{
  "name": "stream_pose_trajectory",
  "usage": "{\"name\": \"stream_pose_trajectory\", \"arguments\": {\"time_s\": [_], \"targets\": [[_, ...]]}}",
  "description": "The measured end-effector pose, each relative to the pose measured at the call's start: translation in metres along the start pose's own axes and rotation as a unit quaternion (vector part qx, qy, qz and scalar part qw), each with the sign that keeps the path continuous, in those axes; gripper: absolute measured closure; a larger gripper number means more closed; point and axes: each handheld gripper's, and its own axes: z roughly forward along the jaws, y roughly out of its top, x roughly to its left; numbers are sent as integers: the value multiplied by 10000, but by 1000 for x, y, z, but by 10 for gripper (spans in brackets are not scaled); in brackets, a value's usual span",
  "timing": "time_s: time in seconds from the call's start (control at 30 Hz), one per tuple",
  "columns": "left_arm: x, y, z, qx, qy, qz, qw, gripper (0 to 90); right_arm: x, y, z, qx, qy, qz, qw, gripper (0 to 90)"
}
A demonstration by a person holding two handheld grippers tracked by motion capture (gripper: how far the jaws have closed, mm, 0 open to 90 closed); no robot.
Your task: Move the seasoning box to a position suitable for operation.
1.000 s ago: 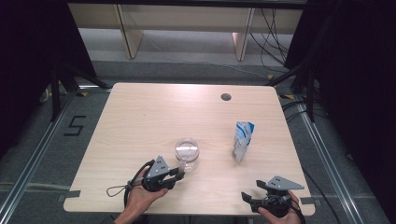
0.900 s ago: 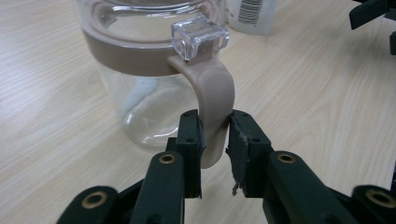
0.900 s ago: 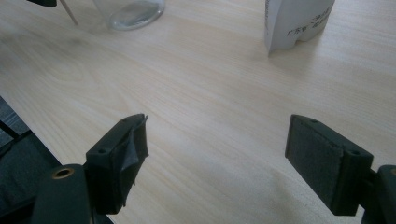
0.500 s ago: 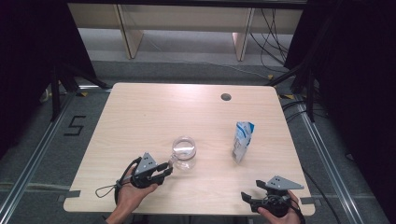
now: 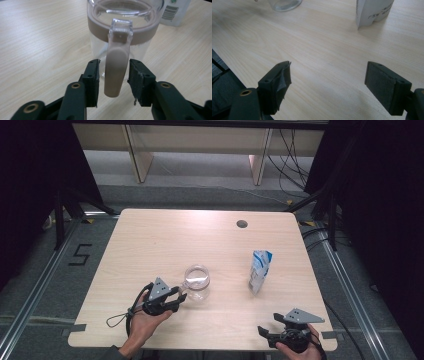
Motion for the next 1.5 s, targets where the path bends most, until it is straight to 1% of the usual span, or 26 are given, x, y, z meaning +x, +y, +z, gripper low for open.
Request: {"name": "stream_pose_trajectory", "arguments": {"time_s": [0.03,0.07,0.17,0.23,0.27,0.3,0.33,0.4,0.47,0.53,0.57,0.7,0.83,0.87,1.0,1.1,1.13,1.17,1.2,1.23,1.27,1.3,1.33,1.37,1.43,1.5], "targets": [[0,1,0,5,-19,-16,10000,631,0,0,0,-3,-2,2,10000,218],[1,2,0,19,-10,54,10000,654,1,-1,0,47,51,140,9999,219],[1,1,2,-8,-47,127,9999,723,0,0,1,20,33,36,10000,221],[2,2,2,23,-64,227,9997,724,0,0,1,17,29,38,10000,222],[2,1,2,11,-65,253,9997,726,2,-1,0,41,50,107,9999,222],[1,1,2,-26,-85,291,9995,727,0,-1,1,2,24,-13,10000,223],[1,0,2,-63,-135,288,9995,727,0,0,1,5,12,-14,10000,223],[3,-2,2,-112,-232,320,9992,728,3,0,0,74,81,214,9997,223],[4,-3,1,-145,-336,385,9986,729,0,-1,1,43,70,93,9999,223],[4,-4,0,-180,-430,421,9980,729,1,-1,1,45,35,112,9999,223],[3,-5,-1,-165,-453,461,9978,729,-1,0,1,3,29,8,10000,223],[-2,-7,-3,-204,-620,524,9965,729,-1,0,1,9,28,-9,10000,223],[-9,-9,-3,-252,-897,607,9938,730,0,-1,1,29,36,46,10000,223],[-10,-9,-3,-262,-950,693,9927,730,0,0,1,20,34,32,10000,223],[-15,-10,-1,-357,-1286,832,9876,729,0,0,1,24,61,56,10000,223],[-20,-10,0,-343,-1469,861,9848,729,0,0,1,-1,45,75,10000,223],[-20,-10,1,-380,-1497,983,9831,729,0,0,1,-1,48,75,10000,223],[-22,-10,1,-326,-1554,951,9827,729,0,0,1,0,48,75,10000,224],[-23,-10,1,-371,-1546,949,9827,729,0,0,1,27,58,69,10000,223],[-23,-9,1,-348,-1575,1038,9814,729,0,0,1,27,58,69,10000,223],[-24,-9,1,-320,-1604,997,9815,729,3,-1,0,85,48,218,9997,223],[-24,-9,2,-375,-1692,1052,9792,729,3,-1,0,73,83,190,9998,223],[-25,-10,1,-311,-1671,996,9804,729,2,-1,1,59,61,151,9998,223],[-26,-10,2,-349,-1740,1005,9790,729,2,-1,0,62,81,168,9998,223],[-27,-10,2,-315,-1739,1072,9784,729,3,0,0,74,85,196,9997,223],[-28,-10,3,-346,-1789,1061,9775,729,2,-1,1,28,51,107,9999,223]]}}
